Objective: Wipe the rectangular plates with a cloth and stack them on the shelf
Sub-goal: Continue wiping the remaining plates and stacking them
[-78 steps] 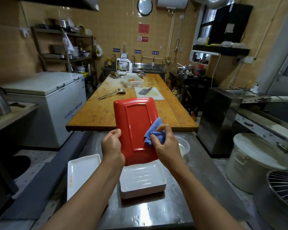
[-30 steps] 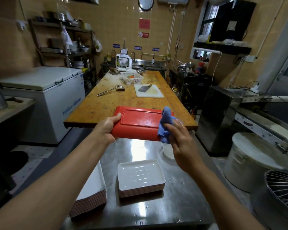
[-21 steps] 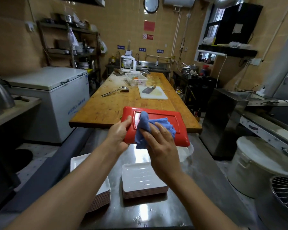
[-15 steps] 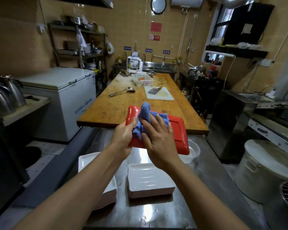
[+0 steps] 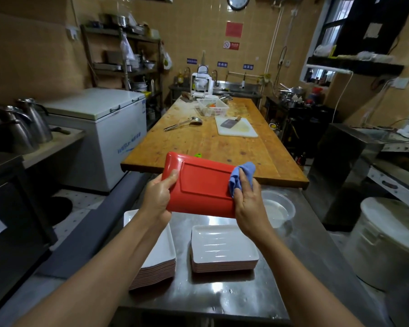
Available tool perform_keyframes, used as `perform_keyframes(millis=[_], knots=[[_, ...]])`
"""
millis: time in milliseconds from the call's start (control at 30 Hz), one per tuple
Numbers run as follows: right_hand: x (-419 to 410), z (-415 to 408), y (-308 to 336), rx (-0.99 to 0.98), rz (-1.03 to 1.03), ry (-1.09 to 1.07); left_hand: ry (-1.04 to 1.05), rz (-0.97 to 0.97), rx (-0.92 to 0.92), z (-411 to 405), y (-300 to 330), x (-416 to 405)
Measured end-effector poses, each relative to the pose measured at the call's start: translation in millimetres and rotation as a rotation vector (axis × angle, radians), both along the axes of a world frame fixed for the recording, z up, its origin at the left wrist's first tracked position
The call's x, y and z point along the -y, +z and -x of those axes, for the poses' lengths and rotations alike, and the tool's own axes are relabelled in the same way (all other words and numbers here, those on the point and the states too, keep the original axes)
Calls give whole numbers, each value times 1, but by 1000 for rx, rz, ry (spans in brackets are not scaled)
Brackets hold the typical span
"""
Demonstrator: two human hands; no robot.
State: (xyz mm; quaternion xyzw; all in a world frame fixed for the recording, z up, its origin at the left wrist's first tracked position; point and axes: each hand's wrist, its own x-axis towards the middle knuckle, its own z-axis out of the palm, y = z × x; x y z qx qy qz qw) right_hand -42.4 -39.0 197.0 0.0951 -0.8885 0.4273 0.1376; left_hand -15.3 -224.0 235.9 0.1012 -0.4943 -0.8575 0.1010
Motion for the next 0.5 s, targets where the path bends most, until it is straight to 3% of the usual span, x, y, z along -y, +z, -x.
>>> perform_keyframes(millis=[167, 400, 433, 500], knots=[[15, -13, -18, -11, 235, 10, 66, -51, 37, -5, -8, 23], [31, -17, -42, 112, 233, 12, 180, -13, 20, -13, -20, 68], [33, -16, -44, 127, 226, 16, 198, 66, -16, -15, -22, 74], [37, -13, -47, 175, 229, 23, 249, 422, -74, -21, -28, 83]])
